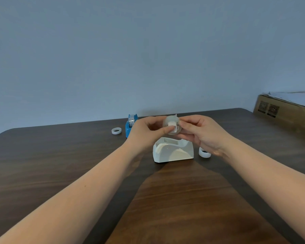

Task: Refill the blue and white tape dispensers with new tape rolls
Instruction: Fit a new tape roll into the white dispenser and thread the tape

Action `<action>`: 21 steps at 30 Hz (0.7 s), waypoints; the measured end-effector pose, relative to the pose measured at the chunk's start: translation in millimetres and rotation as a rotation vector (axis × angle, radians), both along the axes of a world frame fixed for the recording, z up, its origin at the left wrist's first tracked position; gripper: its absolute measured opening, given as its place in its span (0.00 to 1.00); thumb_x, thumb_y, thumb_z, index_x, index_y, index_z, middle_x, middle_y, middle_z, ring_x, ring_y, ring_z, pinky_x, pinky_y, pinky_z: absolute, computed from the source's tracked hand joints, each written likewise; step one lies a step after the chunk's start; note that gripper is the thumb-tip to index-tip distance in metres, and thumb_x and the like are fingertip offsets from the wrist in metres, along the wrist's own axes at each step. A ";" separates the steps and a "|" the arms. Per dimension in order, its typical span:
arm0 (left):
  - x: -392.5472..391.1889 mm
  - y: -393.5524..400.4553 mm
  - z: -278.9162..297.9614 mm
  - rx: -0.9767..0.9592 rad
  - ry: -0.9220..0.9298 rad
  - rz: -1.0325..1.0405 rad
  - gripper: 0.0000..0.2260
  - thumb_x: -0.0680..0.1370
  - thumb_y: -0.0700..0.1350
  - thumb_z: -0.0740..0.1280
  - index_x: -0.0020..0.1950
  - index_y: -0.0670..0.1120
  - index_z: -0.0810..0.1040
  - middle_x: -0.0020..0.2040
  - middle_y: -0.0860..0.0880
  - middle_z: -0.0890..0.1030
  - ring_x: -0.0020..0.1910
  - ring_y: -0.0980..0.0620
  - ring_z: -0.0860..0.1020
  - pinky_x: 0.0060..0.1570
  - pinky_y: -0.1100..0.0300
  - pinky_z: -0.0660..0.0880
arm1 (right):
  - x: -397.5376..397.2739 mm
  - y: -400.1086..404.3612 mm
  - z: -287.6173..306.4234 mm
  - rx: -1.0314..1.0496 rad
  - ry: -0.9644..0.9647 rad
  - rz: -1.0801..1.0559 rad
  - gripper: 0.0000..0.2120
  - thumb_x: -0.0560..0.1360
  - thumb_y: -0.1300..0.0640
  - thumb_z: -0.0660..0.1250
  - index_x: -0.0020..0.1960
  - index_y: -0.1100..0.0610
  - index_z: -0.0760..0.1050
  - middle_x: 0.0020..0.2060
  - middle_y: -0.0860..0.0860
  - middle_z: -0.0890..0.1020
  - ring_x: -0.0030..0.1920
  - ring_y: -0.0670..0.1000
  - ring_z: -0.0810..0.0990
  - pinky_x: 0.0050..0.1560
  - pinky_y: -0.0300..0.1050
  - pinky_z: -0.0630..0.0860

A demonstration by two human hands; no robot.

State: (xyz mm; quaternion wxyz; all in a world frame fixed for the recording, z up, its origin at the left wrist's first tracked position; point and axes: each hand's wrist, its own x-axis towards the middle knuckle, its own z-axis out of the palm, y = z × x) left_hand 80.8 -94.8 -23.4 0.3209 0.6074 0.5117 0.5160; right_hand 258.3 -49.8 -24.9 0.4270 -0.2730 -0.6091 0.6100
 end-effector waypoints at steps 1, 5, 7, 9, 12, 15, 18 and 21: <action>0.1 1.2 -0.7 0.003 0.005 0.014 0.12 0.71 0.45 0.75 0.54 0.49 0.84 0.49 0.52 0.86 0.51 0.56 0.83 0.58 0.55 0.78 | 1.0 0.7 0.4 -0.011 0.005 -0.026 0.10 0.77 0.64 0.63 0.55 0.63 0.79 0.50 0.58 0.85 0.52 0.54 0.84 0.52 0.43 0.81; 3.8 4.3 -4.3 0.011 0.000 0.057 0.10 0.71 0.47 0.74 0.51 0.49 0.85 0.48 0.53 0.86 0.50 0.54 0.83 0.57 0.52 0.79 | 0.7 0.9 -1.1 -0.033 0.012 -0.071 0.10 0.77 0.65 0.63 0.55 0.64 0.79 0.51 0.58 0.85 0.51 0.53 0.85 0.53 0.45 0.81; 3.8 7.4 -5.4 0.002 -0.022 0.072 0.10 0.71 0.46 0.74 0.51 0.48 0.85 0.47 0.52 0.86 0.50 0.54 0.83 0.57 0.52 0.79 | -3.0 0.2 -2.6 -0.050 0.019 -0.078 0.09 0.77 0.63 0.63 0.55 0.62 0.80 0.51 0.57 0.85 0.51 0.52 0.85 0.52 0.44 0.81; 1.2 10.6 -6.5 -0.022 -0.065 0.060 0.10 0.72 0.46 0.74 0.51 0.47 0.85 0.48 0.50 0.86 0.50 0.52 0.83 0.57 0.51 0.79 | -6.9 -0.7 -4.2 -0.092 0.035 -0.072 0.09 0.78 0.60 0.62 0.54 0.60 0.80 0.50 0.55 0.85 0.50 0.51 0.85 0.50 0.42 0.82; -4.6 13.6 -8.6 -0.065 -0.192 -0.015 0.10 0.72 0.46 0.73 0.52 0.45 0.84 0.49 0.46 0.86 0.53 0.47 0.83 0.59 0.49 0.78 | -8.1 0.1 -4.5 -0.065 0.021 -0.054 0.12 0.76 0.59 0.66 0.57 0.60 0.79 0.52 0.55 0.85 0.54 0.51 0.84 0.55 0.44 0.80; -7.3 13.3 -8.0 -0.084 -0.220 -0.060 0.13 0.71 0.47 0.74 0.53 0.44 0.84 0.51 0.44 0.86 0.54 0.47 0.83 0.59 0.50 0.78 | -6.8 0.5 -1.7 0.036 -0.065 -0.085 0.15 0.72 0.62 0.70 0.59 0.62 0.79 0.53 0.55 0.85 0.54 0.52 0.84 0.55 0.47 0.80; -4.6 13.0 -8.4 -0.085 -0.200 -0.031 0.17 0.67 0.49 0.78 0.53 0.45 0.84 0.50 0.45 0.86 0.52 0.48 0.83 0.56 0.52 0.79 | -7.1 2.2 -0.4 0.066 -0.112 -0.097 0.15 0.70 0.63 0.72 0.57 0.62 0.80 0.52 0.57 0.85 0.52 0.53 0.84 0.55 0.48 0.80; -3.5 14.1 -10.5 -0.091 -0.183 -0.016 0.17 0.68 0.47 0.77 0.54 0.43 0.84 0.49 0.44 0.86 0.52 0.48 0.84 0.56 0.52 0.80 | -6.5 4.3 -1.1 0.088 -0.171 -0.121 0.16 0.69 0.63 0.73 0.56 0.62 0.80 0.50 0.58 0.85 0.51 0.54 0.85 0.55 0.48 0.80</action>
